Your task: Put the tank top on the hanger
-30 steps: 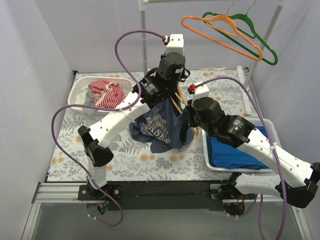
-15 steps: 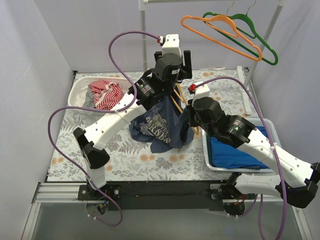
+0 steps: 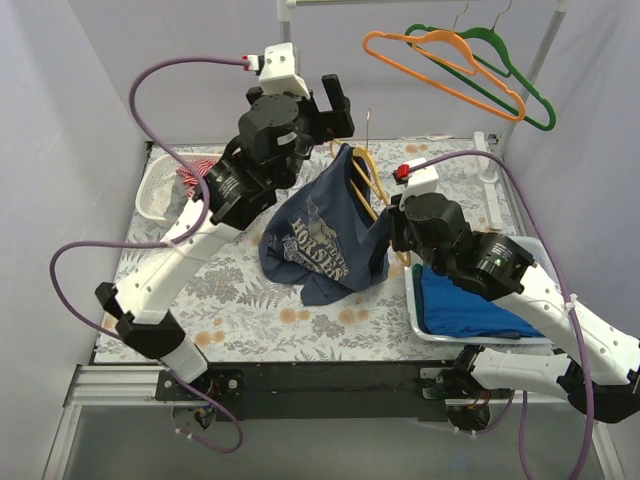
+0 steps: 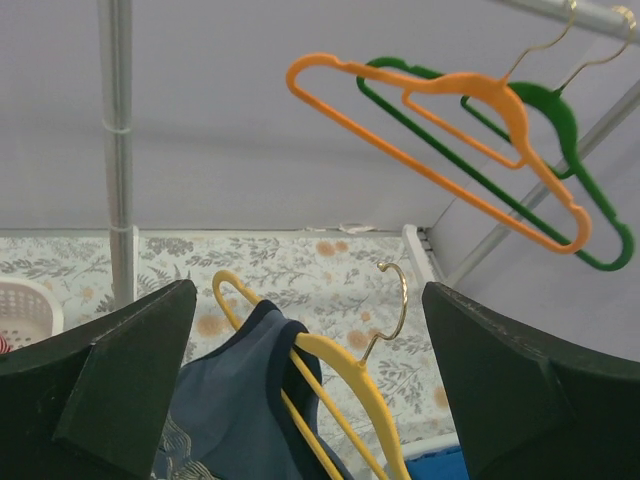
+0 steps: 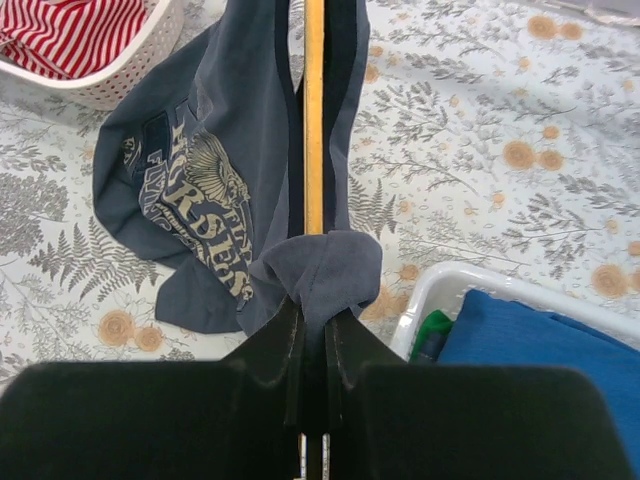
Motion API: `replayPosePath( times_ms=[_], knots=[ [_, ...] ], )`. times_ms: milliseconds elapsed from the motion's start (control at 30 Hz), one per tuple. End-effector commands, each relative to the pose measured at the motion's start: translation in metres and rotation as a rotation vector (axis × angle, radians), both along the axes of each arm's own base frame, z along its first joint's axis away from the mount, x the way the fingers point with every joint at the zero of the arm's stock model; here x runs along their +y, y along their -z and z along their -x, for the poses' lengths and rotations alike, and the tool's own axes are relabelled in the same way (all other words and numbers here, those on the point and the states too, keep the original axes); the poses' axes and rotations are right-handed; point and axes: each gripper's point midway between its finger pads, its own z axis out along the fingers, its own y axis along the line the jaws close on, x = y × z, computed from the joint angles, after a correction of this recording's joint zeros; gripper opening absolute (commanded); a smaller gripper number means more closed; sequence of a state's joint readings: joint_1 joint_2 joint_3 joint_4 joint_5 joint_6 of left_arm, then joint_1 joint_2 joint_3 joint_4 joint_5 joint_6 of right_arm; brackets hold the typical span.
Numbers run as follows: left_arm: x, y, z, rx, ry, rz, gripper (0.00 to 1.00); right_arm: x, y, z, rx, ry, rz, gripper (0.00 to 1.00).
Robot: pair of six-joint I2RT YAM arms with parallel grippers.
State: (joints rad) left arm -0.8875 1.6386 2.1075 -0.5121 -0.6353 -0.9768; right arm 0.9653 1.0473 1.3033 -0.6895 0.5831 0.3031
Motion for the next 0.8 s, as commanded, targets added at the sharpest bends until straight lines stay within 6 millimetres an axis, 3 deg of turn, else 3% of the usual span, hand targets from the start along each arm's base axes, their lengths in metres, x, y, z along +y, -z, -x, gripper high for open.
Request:
replayPosePath(
  times_ms=[0,100,133,200,233,367,467,567,733,767],
  knots=[
    [0.033,-0.041,0.032,-0.066,0.024,0.111,0.98,-0.018,-0.083,-0.01,-0.164,0.082,-0.077,0.01],
    [0.04,-0.044,0.041,-0.069,0.035,0.131,0.98,-0.031,-0.118,-0.014,-0.231,0.115,-0.044,0.01],
    [0.046,-0.049,0.046,-0.077,0.035,0.143,0.98,-0.042,-0.148,-0.012,-0.286,0.133,-0.061,0.01],
    [0.05,-0.047,0.049,-0.074,0.037,0.143,0.98,-0.049,-0.173,-0.014,-0.332,0.152,-0.067,0.01],
    [0.054,-0.048,0.052,-0.076,0.036,0.145,0.98,-0.059,-0.2,-0.009,-0.377,0.17,-0.111,0.01],
    [0.053,-0.036,0.054,-0.049,0.048,0.127,0.96,-0.073,-0.243,-0.007,-0.464,0.188,-0.115,0.01],
    [0.049,-0.021,0.054,-0.019,0.056,0.109,0.94,-0.076,-0.26,-0.006,-0.497,0.199,-0.128,0.01],
    [0.044,-0.003,0.053,0.015,0.07,0.088,0.91,-0.072,-0.265,-0.009,-0.514,0.19,-0.126,0.01],
    [0.044,0.015,0.056,0.046,0.077,0.09,0.85,-0.038,-0.233,-0.025,-0.456,0.139,-0.066,0.01],
    [0.043,0.025,0.056,0.064,0.075,0.074,0.83,-0.029,-0.226,-0.029,-0.442,0.124,-0.057,0.01]
  ],
)
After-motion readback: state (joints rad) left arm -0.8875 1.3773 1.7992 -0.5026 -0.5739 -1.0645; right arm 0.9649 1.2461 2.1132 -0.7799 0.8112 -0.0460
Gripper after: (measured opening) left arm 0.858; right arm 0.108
